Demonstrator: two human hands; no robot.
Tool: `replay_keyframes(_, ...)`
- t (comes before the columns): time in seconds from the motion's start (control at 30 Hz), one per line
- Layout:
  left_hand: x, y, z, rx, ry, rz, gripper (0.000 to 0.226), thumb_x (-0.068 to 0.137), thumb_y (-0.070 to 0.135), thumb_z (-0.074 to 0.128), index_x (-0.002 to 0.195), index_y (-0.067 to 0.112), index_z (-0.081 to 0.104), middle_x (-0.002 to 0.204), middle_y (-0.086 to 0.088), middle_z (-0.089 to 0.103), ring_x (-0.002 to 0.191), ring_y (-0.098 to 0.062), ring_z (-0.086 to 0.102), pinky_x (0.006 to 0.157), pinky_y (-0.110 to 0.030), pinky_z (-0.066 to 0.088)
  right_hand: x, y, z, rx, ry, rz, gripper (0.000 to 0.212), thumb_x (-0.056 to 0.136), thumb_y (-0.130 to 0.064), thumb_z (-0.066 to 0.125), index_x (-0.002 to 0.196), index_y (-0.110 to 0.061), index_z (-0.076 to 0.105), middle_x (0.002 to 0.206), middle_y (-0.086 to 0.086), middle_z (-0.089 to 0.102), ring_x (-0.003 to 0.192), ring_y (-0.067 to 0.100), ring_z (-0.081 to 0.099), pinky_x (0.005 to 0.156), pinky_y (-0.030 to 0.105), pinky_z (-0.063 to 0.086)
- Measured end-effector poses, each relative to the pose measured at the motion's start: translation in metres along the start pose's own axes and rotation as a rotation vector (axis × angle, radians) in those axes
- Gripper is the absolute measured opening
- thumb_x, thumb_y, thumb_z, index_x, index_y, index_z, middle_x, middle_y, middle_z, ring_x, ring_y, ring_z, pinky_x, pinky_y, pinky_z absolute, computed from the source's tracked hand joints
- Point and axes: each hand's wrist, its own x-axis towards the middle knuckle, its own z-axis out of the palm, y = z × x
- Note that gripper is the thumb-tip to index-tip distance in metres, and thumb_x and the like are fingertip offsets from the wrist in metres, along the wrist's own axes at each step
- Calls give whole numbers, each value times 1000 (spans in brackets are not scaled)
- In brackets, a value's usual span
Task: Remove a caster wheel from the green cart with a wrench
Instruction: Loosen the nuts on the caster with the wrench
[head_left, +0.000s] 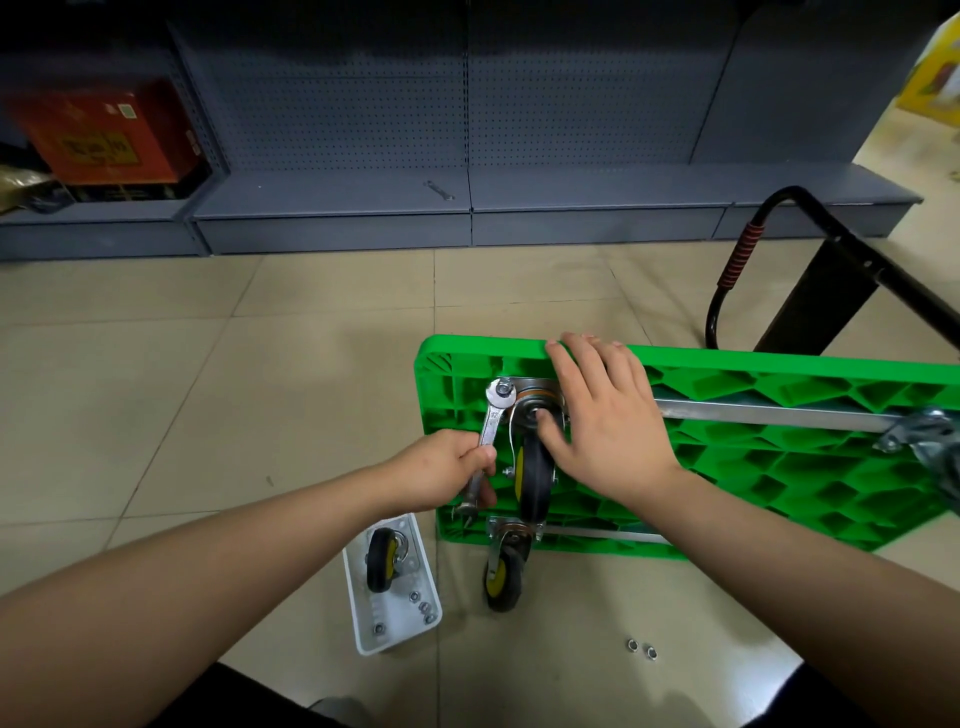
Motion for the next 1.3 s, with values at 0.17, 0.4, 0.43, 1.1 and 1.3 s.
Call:
replay_keyframes(0.17,-14,11,-12,-96,-158,-14,30,103,37,43,93,14,60,85,-7,79,81,-26,54,90,-59,49,0,0,0,2,9,-3,67,89,-42,56,144,-5,48,144,14,50,131,38,45,117,48,27)
replay_keyframes(0.4,-25,32,-38,-74,-148,-55,31,106,27,48,86,8,59,62,-7,68,58,-24,67,68,-30,51,0,1,1,3,9,-2,67,89,-42,56,144,-4,48,144,15,50,131,38,45,117,49,28)
replay_keyframes(0.43,-26,35,-43,-39,-119,-47,31,106,29,49,85,8,60,60,-5,66,56,-23,66,67,-28,51,0,1,1,5,13,-2,67,89,-42,56,144,-4,48,144,15,50,131,39,45,117,49,28)
replay_keyframes(1.1,-22,40,-94,856,460,-30,53,90,71,51,73,22,62,69,3,60,73,-24,60,67,-31,52,-1,0,1,7,8,8,68,89,-44,55,144,-5,48,145,14,49,133,38,44,118,49,27)
replay_keyframes(1.3,-24,50,-93,1014,589,9,57,88,77,48,94,24,68,77,-1,56,85,-31,65,64,-32,44,-1,0,1,2,4,6,68,89,-44,55,144,-5,48,145,14,49,133,37,44,118,48,26)
